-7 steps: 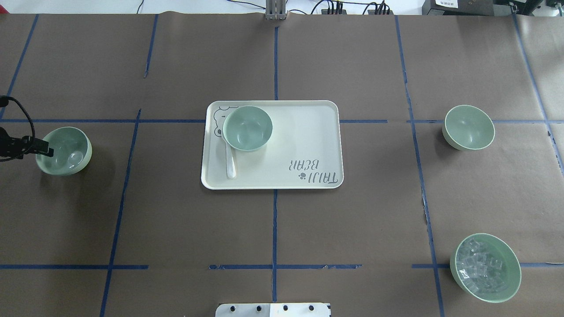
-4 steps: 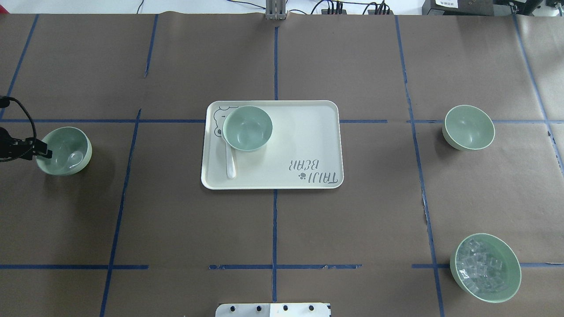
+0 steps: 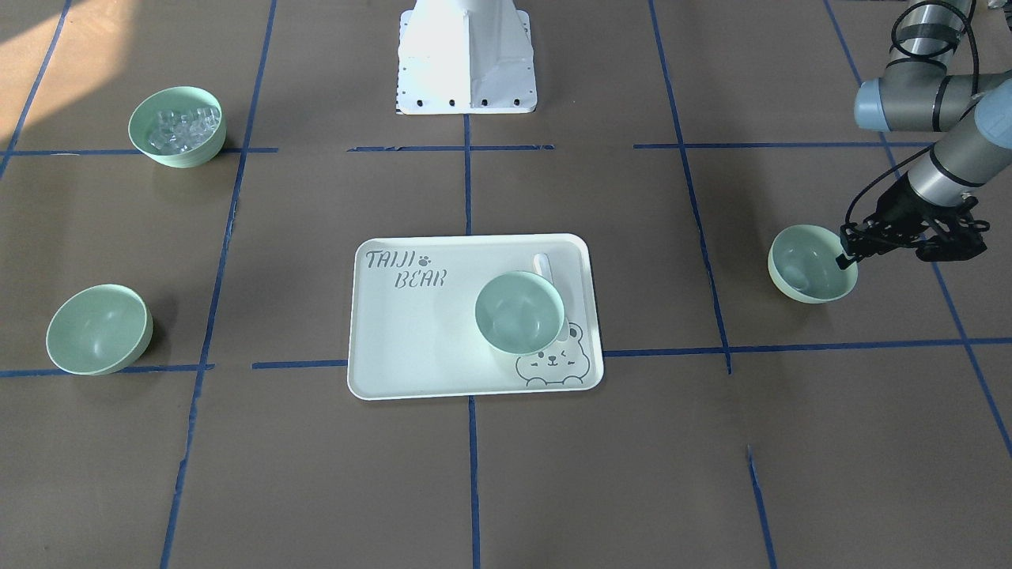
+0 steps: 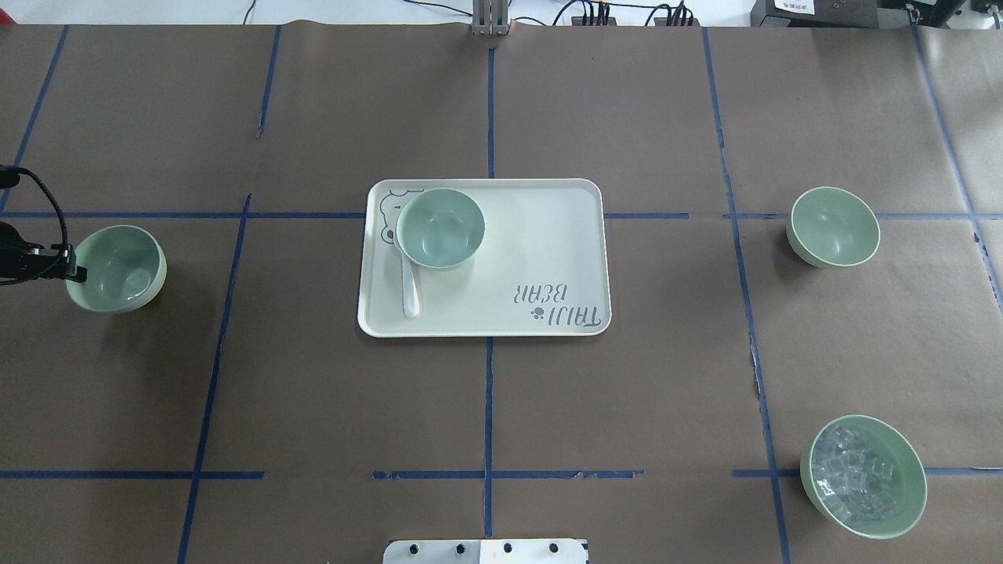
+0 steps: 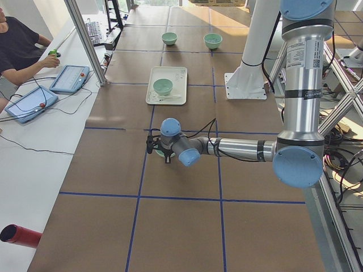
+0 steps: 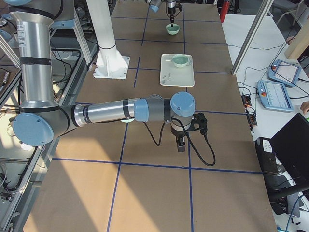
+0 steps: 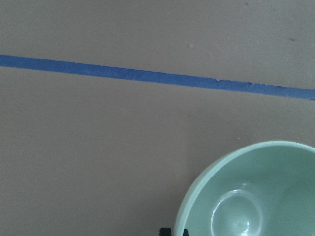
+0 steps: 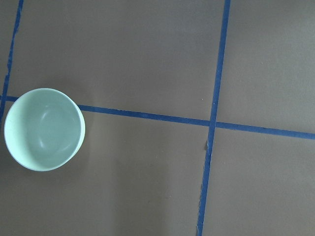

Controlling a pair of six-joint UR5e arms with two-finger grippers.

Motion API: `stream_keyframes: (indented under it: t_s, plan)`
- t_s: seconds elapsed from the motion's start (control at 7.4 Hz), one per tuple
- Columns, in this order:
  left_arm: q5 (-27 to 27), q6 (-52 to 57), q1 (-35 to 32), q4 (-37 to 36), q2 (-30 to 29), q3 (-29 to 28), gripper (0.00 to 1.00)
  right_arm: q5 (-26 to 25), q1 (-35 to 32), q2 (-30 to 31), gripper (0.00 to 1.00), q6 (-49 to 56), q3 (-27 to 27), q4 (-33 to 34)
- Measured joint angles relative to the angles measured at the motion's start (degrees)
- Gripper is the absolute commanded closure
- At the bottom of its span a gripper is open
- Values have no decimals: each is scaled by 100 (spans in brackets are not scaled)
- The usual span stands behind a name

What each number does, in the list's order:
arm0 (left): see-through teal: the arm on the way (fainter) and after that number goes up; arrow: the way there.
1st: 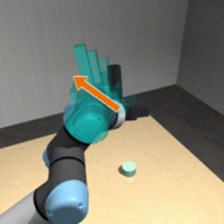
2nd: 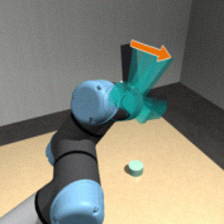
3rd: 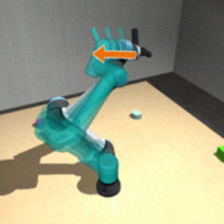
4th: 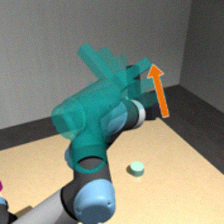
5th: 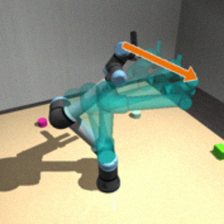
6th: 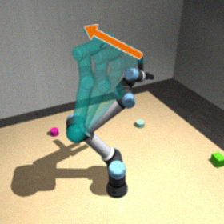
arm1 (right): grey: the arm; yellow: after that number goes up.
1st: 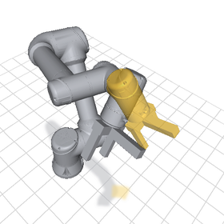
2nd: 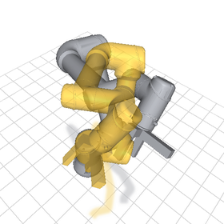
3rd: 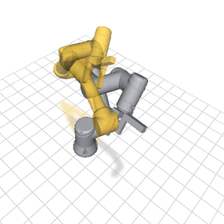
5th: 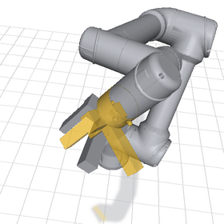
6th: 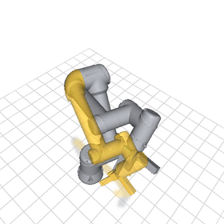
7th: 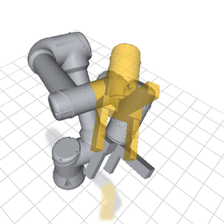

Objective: Stack green bowls together

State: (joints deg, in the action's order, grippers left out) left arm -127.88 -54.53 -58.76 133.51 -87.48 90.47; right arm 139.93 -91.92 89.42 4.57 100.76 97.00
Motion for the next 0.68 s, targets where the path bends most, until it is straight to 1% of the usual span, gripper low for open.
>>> stream_keyframes:
  t_s: [0.14, 0.27, 0.41, 0.54, 0.68]
  plan:
    - [-260, -6, -222, -343, -15, 180, 100, -1, 57, -9, 0, -89, -7, 2]
    - [-413, -4, -483, -837, -107, 405, 100, -1, 163, -24, 0, -266, -19, -22]
    - [-467, -17, -628, -1460, -299, 683, 100, -5, 326, -35, 0, -631, -55, -226]
    - [-473, -96, -692, -1987, -510, 920, 100, -37, 564, -32, 0, -1219, -180, -748]
    - [-460, -416, -715, -2256, -698, 1062, 100, -110, 868, -27, 0, -1913, -426, -1511]
